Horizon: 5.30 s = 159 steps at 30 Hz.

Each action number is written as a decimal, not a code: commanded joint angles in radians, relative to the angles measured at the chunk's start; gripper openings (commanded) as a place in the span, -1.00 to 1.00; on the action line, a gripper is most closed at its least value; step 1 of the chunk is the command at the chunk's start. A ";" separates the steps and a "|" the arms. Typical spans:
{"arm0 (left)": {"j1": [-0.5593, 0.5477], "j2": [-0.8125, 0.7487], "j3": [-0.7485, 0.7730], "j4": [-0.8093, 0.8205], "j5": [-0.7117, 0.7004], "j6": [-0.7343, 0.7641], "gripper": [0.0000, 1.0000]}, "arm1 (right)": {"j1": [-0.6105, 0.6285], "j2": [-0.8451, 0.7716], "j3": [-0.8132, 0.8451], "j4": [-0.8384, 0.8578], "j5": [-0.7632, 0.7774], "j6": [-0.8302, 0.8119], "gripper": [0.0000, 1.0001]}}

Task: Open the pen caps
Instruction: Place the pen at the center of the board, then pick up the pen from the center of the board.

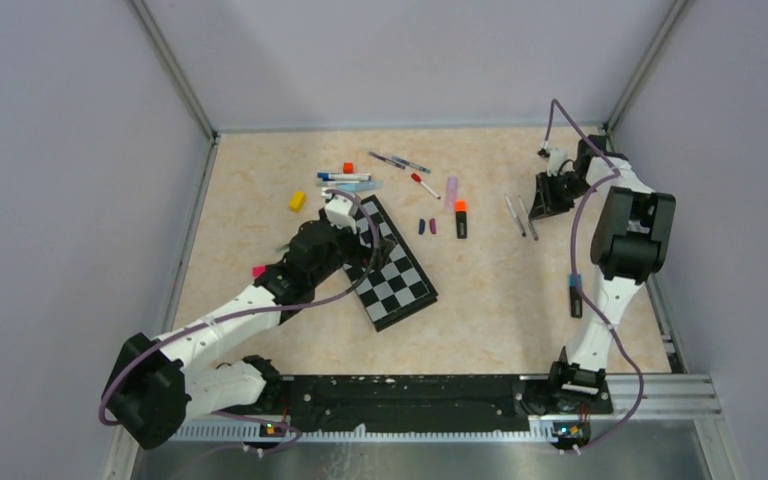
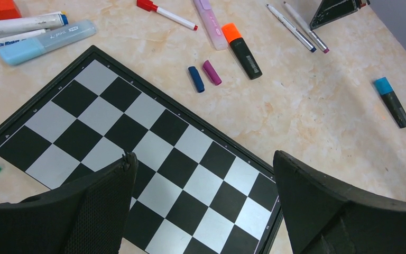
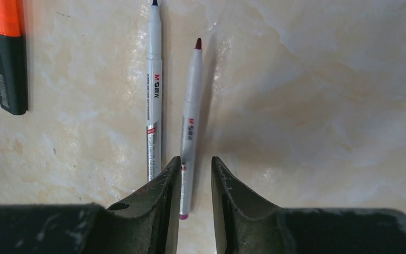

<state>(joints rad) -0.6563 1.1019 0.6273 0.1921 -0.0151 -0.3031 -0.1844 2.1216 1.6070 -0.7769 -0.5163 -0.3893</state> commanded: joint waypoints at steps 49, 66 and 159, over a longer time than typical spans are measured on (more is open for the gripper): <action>0.013 -0.080 -0.055 0.132 0.249 -0.522 0.97 | -0.013 -1.015 -0.851 0.407 -0.084 0.095 0.62; 0.013 -0.104 0.015 -0.034 0.257 -0.625 0.97 | -0.001 -1.098 -0.890 0.415 0.039 0.051 0.56; -0.195 0.337 0.039 0.477 0.217 -0.676 0.97 | 0.228 -0.897 -0.779 0.093 -0.319 -0.263 -1.00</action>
<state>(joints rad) -0.7975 1.3582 0.5678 0.5926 0.3401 -0.9485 -0.0002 1.2098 0.7872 -0.7113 -0.7288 -0.6781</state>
